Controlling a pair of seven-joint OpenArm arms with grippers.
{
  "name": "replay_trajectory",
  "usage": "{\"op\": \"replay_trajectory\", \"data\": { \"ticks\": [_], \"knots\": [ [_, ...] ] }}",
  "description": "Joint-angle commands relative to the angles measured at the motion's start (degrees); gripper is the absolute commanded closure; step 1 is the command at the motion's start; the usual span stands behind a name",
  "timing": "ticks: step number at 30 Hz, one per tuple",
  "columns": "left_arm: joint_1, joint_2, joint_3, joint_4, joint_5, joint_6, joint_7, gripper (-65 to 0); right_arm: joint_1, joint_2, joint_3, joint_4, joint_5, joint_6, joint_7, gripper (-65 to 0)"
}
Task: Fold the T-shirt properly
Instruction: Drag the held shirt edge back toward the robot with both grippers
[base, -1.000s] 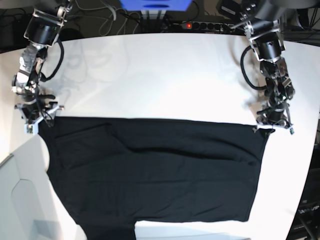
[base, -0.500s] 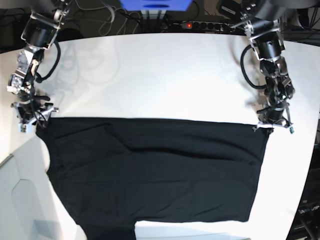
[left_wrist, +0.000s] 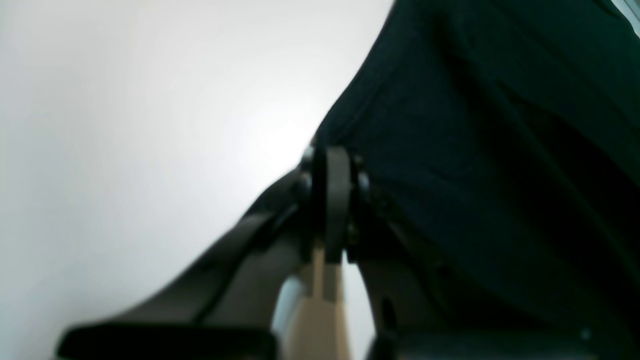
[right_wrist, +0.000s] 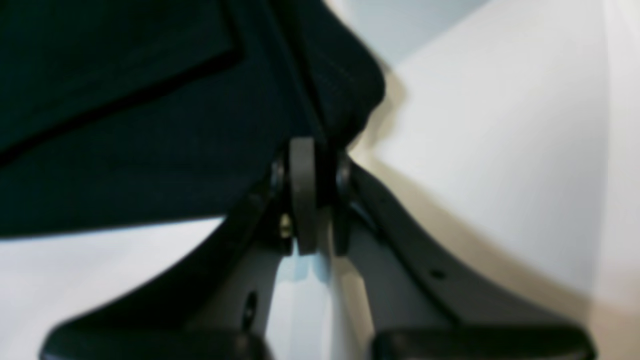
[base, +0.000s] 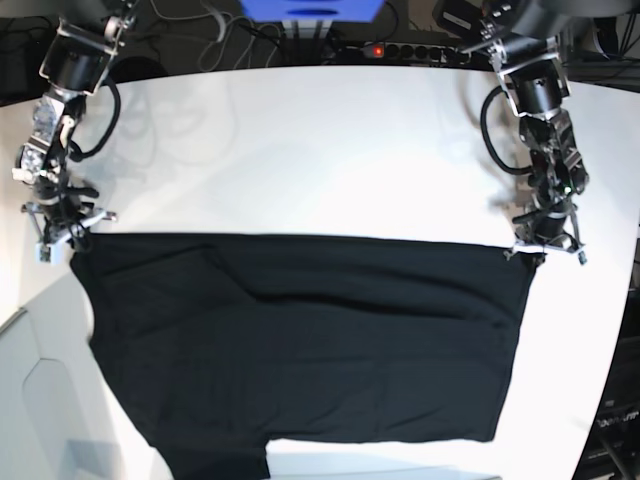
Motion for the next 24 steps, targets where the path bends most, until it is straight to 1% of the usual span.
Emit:
{"op": "replay_trajectory", "data": {
  "ticks": [1, 3, 7, 9, 12, 16, 20, 24],
  "knots": [
    [1.6, -0.1, 0.1, 1.0, 1.6, 1.3, 4.9, 0.0, -0.4, 1.1, 0.4, 2.0, -1.4, -0.2, -1.4, 0.0],
    [4.0, -0.1, 0.1, 4.6, 1.6, 1.3, 4.9, 0.0, -2.0, 1.0, 0.6, 5.2, -1.3, 0.6, -1.4, 0.0],
    [8.6, 1.3, 0.0, 12.0, 1.6, 1.3, 4.9, 0.0, -5.0, 0.9, 0.7, 11.8, -1.3, 5.5, -1.6, 0.0],
    [11.3, 1.4, 0.0, 14.8, 1.6, 1.3, 4.9, 0.0, -6.6, 0.9, 0.8, 14.7, -1.3, 6.9, -1.9, 0.0],
    [14.9, 1.5, -1.0, 19.1, 1.6, 1.3, 4.9, 0.0, -9.2, 0.9, 1.0, 18.6, -1.3, 7.3, -1.9, 0.0],
    [18.0, 2.9, -3.9, 25.8, 1.6, 1.3, 5.0, 0.0, -11.2, 0.4, 2.5, 22.4, -1.3, 7.4, -1.9, 0.0],
    [18.9, 3.0, -4.9, 31.8, 1.6, 1.3, 5.0, 0.0, -11.0, 0.7, 2.2, 24.8, -1.4, 7.4, -1.9, 0.0],
    [18.0, 2.9, -5.3, 35.4, 1.6, 1.3, 5.0, 0.0, -7.5, 0.7, 1.9, 26.2, -1.6, 7.4, -2.9, 0.0]
  ]
}}
